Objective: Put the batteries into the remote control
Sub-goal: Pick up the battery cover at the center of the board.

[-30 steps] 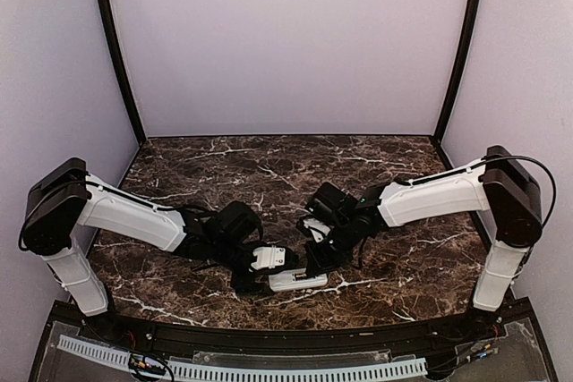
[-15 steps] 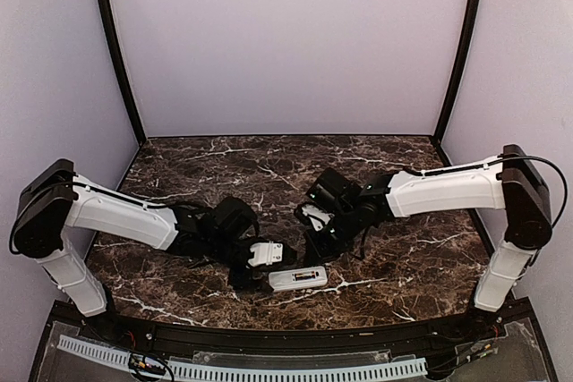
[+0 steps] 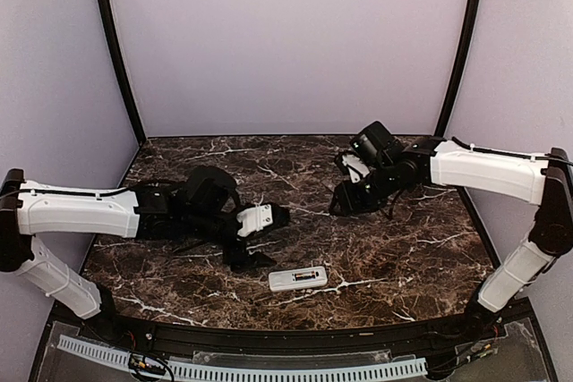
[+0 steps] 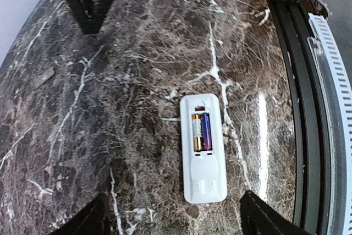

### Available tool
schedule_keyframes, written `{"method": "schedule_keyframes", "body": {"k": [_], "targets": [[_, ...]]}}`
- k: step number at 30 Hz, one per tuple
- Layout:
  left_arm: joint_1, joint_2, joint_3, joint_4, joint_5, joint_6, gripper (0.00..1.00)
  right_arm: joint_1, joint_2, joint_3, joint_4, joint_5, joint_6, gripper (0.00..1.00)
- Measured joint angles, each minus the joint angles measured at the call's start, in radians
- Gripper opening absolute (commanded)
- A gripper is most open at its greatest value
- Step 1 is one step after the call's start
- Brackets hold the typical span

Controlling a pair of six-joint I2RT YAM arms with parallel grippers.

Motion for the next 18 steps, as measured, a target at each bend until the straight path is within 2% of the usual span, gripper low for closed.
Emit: {"method": "schedule_keyframes", "body": {"k": [1,6,12,18], "targets": [[0.0,-0.019,0.008,-0.007,-0.017,-0.032,0.87,-0.016,-0.012,0.004,-0.01,0.014,-0.014,0.58],[0.011,-0.113,0.02,-0.037,-0.102,-0.19,0.98,-0.085,-0.037,0.062,-0.043,0.066,-0.077,0.66],[0.053,-0.246,-0.002,-0.04,-0.21,-0.378,0.99,-0.152,0.008,0.236,-0.082,0.126,-0.185,0.67],[0.11,-0.275,-0.036,-0.038,-0.245,-0.497,0.99,-0.208,0.204,0.392,-0.086,0.148,-0.264,0.67]]}}
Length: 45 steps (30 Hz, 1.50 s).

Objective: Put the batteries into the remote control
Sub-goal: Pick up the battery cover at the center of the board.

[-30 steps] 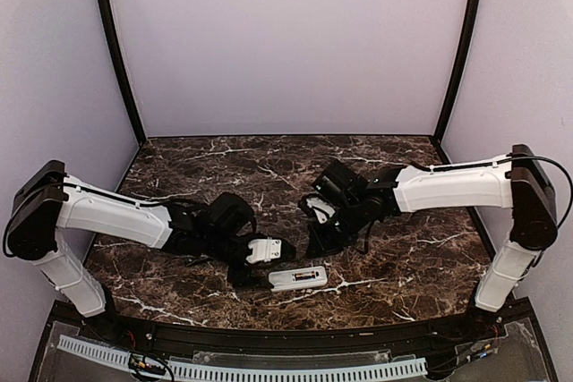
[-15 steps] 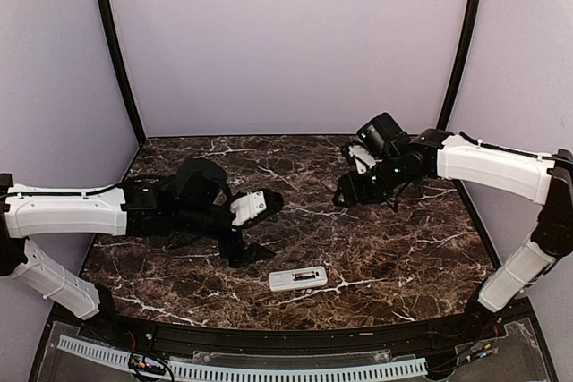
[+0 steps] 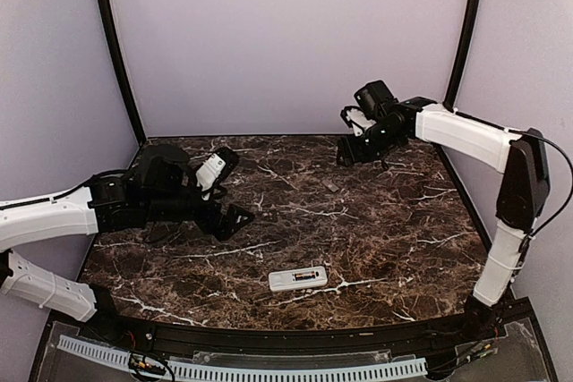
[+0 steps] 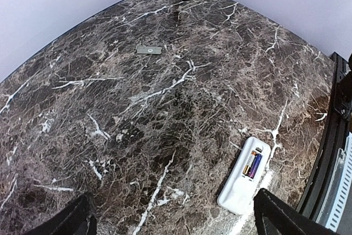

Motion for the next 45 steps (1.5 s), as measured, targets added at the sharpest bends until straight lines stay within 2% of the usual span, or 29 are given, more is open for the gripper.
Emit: {"method": "schedule_keyframes", "body": {"k": [4,13,19,20,24,29,39,42,45], "targets": [[0.032,0.047,0.007,0.003,0.0,-0.039,0.99,-0.012,0.163,0.08,-0.003,-0.005,-0.048,0.66],[0.073,0.235,0.079,0.03,0.033,-0.036,0.99,-0.042,0.558,0.416,0.004,-0.014,-0.159,0.65],[0.12,0.318,0.128,0.036,0.063,-0.003,0.99,-0.067,0.724,0.603,-0.004,-0.054,-0.206,0.61],[0.144,0.339,0.139,0.036,0.08,0.01,0.99,-0.067,0.776,0.674,-0.009,-0.078,-0.21,0.58],[0.169,0.349,0.142,0.039,0.099,0.02,0.99,-0.061,0.773,0.648,-0.002,-0.089,-0.212,0.53],[0.187,0.364,0.142,0.042,0.12,0.034,0.99,-0.051,0.741,0.571,0.045,-0.083,-0.217,0.36],[0.196,0.373,0.142,0.042,0.148,0.048,0.99,-0.038,0.678,0.451,0.1,-0.047,-0.234,0.31],[0.198,0.377,0.142,0.042,0.155,0.052,0.99,-0.036,0.66,0.42,0.112,-0.045,-0.235,0.24],[0.201,0.38,0.142,0.042,0.161,0.053,0.99,-0.035,0.652,0.403,0.119,-0.045,-0.236,0.23]]}}
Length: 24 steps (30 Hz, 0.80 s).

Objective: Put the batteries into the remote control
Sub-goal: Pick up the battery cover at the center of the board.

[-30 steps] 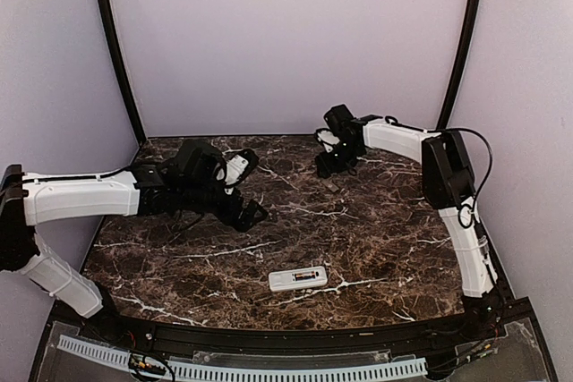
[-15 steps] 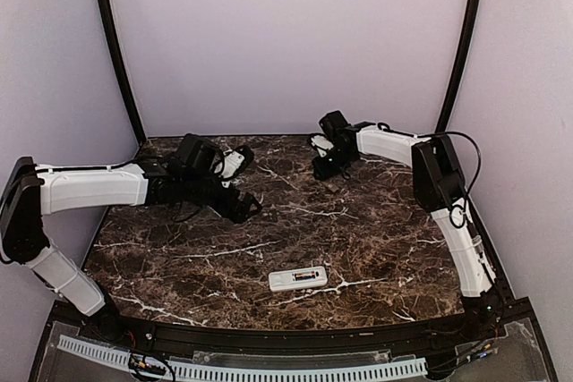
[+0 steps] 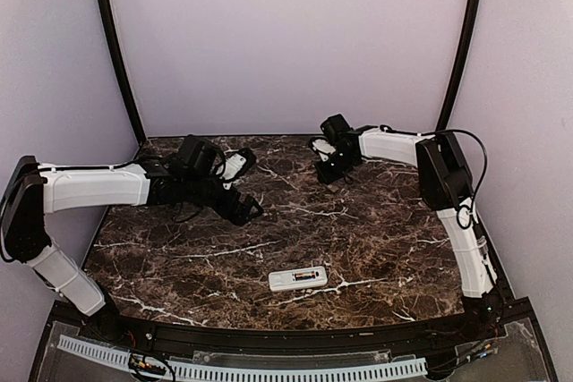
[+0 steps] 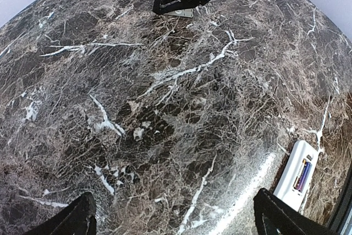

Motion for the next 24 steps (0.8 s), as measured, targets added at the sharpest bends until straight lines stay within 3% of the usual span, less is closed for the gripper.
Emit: {"method": "schedule_keyframes", "body": {"k": [17,24], "targets": [[0.002,0.002,0.0,0.0,0.005,0.025,0.99,0.004,-0.004,-0.01,0.014,0.0,0.001,0.14],[0.004,0.002,0.0,0.0,0.005,0.042,0.99,0.032,-0.057,-0.095,0.025,0.006,0.008,0.1]]}}
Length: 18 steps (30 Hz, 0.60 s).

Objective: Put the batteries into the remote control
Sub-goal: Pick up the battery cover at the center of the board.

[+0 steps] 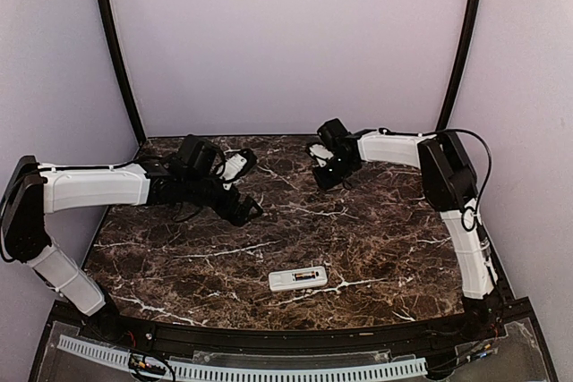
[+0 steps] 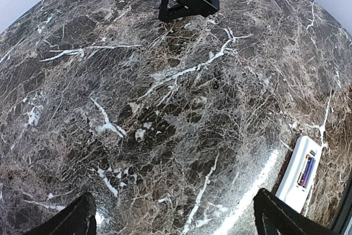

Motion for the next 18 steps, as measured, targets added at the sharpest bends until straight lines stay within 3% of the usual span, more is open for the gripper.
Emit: {"method": "schedule_keyframes", "body": {"k": [10,18], "targets": [[0.0,0.0,0.0,0.0,0.001,0.018,0.99,0.031,-0.116,-0.184,0.026,-0.014,0.034,0.15],[0.0,0.0,0.0,0.0,0.008,0.019,0.99,0.034,-0.123,-0.171,-0.018,-0.018,0.071,0.3]]}}
